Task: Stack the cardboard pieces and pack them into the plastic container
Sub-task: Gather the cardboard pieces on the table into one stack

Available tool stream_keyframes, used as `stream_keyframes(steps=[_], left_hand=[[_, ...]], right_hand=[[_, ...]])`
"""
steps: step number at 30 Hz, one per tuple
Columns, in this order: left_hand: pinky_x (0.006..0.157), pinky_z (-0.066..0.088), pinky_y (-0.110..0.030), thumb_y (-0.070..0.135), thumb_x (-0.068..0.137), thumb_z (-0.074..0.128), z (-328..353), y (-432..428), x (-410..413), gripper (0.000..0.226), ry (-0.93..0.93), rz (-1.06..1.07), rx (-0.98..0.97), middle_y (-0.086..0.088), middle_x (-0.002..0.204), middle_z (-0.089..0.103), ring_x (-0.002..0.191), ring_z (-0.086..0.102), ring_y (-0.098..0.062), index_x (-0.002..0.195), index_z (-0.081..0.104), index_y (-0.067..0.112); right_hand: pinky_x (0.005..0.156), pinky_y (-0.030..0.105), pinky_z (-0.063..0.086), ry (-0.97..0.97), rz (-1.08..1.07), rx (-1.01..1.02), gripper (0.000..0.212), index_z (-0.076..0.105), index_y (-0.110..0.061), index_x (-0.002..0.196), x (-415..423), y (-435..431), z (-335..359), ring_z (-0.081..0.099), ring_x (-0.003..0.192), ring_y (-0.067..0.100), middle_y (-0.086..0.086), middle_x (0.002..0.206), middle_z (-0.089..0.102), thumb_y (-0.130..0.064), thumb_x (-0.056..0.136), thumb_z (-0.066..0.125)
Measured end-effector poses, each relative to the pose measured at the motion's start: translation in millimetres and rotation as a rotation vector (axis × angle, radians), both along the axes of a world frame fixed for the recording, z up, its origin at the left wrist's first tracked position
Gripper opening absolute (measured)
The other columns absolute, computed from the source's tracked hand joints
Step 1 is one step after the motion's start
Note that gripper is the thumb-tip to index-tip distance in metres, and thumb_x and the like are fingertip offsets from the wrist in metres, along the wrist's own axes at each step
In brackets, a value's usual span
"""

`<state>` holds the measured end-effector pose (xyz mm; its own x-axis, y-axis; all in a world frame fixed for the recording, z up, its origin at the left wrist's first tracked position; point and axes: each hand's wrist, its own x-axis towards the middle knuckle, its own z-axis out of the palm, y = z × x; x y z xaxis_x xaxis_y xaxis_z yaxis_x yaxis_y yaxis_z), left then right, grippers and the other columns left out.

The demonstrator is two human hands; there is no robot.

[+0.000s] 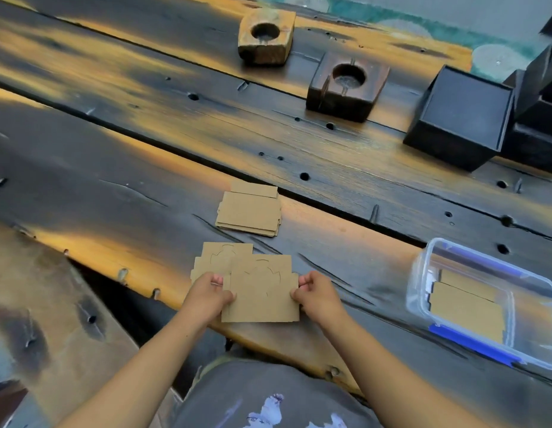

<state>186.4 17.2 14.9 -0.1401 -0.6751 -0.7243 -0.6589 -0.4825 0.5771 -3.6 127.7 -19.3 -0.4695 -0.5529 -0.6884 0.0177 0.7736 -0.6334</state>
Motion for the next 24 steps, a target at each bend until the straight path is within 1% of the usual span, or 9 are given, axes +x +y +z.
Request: stream_keyframes(steps=[2, 3, 5, 8, 11, 15, 17, 21, 24], left_hand=[[0.088, 0.055, -0.047, 0.003, 0.083, 0.068, -1, -22, 13, 0.02, -0.02, -0.017, -0.019, -0.012, 0.096, 0.068, 0.093, 0.066, -0.027, 0.1, 0.057, 0.003], [0.081, 0.056, -0.042, 0.004, 0.082, 0.069, -3, -34, 19, 0.017, -0.031, -0.034, -0.037, -0.009, 0.091, 0.068, 0.09, 0.066, -0.026, 0.095, 0.057, 0.007], [0.064, 0.05, -0.032, 0.007, 0.081, 0.068, -6, -55, 27, 0.017, -0.065, -0.09, -0.069, 0.0, 0.082, 0.065, 0.082, 0.064, -0.023, 0.085, 0.055, 0.017], [0.056, 0.043, -0.025, 0.009, 0.081, 0.063, -12, -77, 36, 0.017, -0.104, -0.198, -0.106, 0.006, 0.08, 0.063, 0.08, 0.061, -0.018, 0.079, 0.056, 0.024], [0.061, 0.045, -0.027, 0.011, 0.08, 0.059, -22, -90, 47, 0.012, -0.114, -0.249, -0.075, 0.0, 0.087, 0.067, 0.082, 0.062, -0.018, 0.089, 0.063, 0.019], [0.069, 0.052, -0.029, 0.005, 0.077, 0.055, -33, -97, 54, 0.023, -0.091, -0.321, -0.018, 0.0, 0.09, 0.069, 0.084, 0.064, -0.016, 0.082, 0.061, 0.027], [0.07, 0.052, -0.029, 0.004, 0.077, 0.054, -37, -99, 55, 0.025, -0.088, -0.332, -0.009, 0.0, 0.091, 0.069, 0.085, 0.064, -0.016, 0.083, 0.061, 0.027], [0.08, 0.054, -0.04, 0.007, 0.077, 0.057, -44, -103, 58, 0.024, -0.098, -0.308, 0.013, -0.006, 0.092, 0.071, 0.086, 0.066, -0.02, 0.098, 0.065, 0.014], [0.086, 0.055, -0.042, 0.007, 0.078, 0.059, -44, -103, 55, 0.025, -0.053, -0.249, 0.083, -0.008, 0.093, 0.073, 0.091, 0.068, -0.022, 0.101, 0.066, 0.012]], right_hand=[[0.083, 0.043, 0.053, 0.029, 0.013, 0.007, 0.012, 0.052, -0.015, 0.082, 14, -23, 3, 0.065, 0.086, 0.027, 0.008, 0.085, 0.067, -0.008, 0.081, 0.062], [0.08, 0.04, 0.052, 0.042, 0.02, 0.01, 0.011, 0.053, -0.015, 0.082, 22, -35, 3, 0.063, 0.083, 0.025, 0.006, 0.082, 0.065, -0.008, 0.081, 0.061], [0.079, 0.04, 0.052, 0.067, 0.043, 0.036, 0.008, 0.056, -0.014, 0.086, 34, -56, 4, 0.061, 0.082, 0.025, 0.003, 0.08, 0.062, -0.01, 0.081, 0.06], [0.078, 0.039, 0.052, 0.13, 0.069, 0.082, 0.009, 0.061, -0.011, 0.089, 47, -80, 1, 0.065, 0.087, 0.027, 0.001, 0.077, 0.063, -0.009, 0.081, 0.059], [0.076, 0.039, 0.052, 0.132, 0.08, 0.133, 0.011, 0.064, -0.009, 0.09, 58, -95, -2, 0.066, 0.086, 0.028, 0.0, 0.076, 0.063, -0.01, 0.081, 0.057], [0.082, 0.043, 0.052, 0.085, 0.04, 0.183, 0.012, 0.062, -0.008, 0.092, 68, -98, -6, 0.066, 0.091, 0.029, 0.004, 0.083, 0.065, -0.01, 0.081, 0.056], [0.082, 0.042, 0.052, 0.07, 0.003, 0.186, 0.015, 0.061, -0.007, 0.094, 67, -98, -6, 0.065, 0.091, 0.029, 0.006, 0.085, 0.066, -0.01, 0.081, 0.054], [0.07, 0.034, 0.043, 0.079, -0.034, 0.18, 0.013, 0.057, -0.009, 0.095, 63, -98, -7, 0.052, 0.077, 0.021, 0.002, 0.081, 0.056, -0.009, 0.083, 0.053], [0.07, 0.033, 0.04, 0.02, -0.085, 0.176, 0.006, 0.051, -0.014, 0.084, 64, -99, -5, 0.048, 0.076, 0.021, 0.004, 0.081, 0.053, -0.008, 0.082, 0.052]])
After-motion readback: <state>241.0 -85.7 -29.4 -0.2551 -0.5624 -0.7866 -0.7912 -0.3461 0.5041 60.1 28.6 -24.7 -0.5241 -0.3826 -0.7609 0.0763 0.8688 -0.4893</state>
